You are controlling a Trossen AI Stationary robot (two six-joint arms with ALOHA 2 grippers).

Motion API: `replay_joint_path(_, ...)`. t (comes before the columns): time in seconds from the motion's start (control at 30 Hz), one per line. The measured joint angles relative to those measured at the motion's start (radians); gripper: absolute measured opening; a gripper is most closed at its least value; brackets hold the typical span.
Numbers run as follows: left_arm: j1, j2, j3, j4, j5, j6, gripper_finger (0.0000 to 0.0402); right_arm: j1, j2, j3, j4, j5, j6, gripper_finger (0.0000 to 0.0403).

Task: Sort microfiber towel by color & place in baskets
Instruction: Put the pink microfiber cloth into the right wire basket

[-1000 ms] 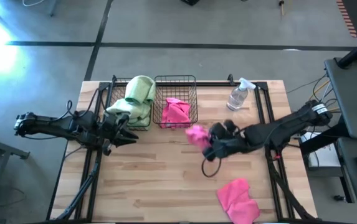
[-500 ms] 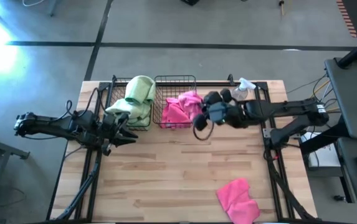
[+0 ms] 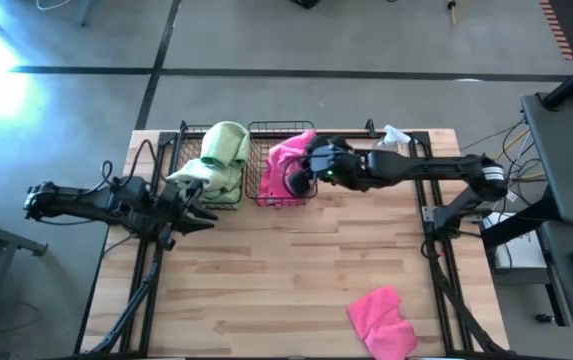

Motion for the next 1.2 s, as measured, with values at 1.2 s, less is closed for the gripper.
replay_joint_path(1.2, 0.001, -0.053, 0.000, 0.000, -0.004, 0.015, 0.0080, 0.294, -0.003, 0.104, -0.952, -0.582, 0.485, 0.0138)
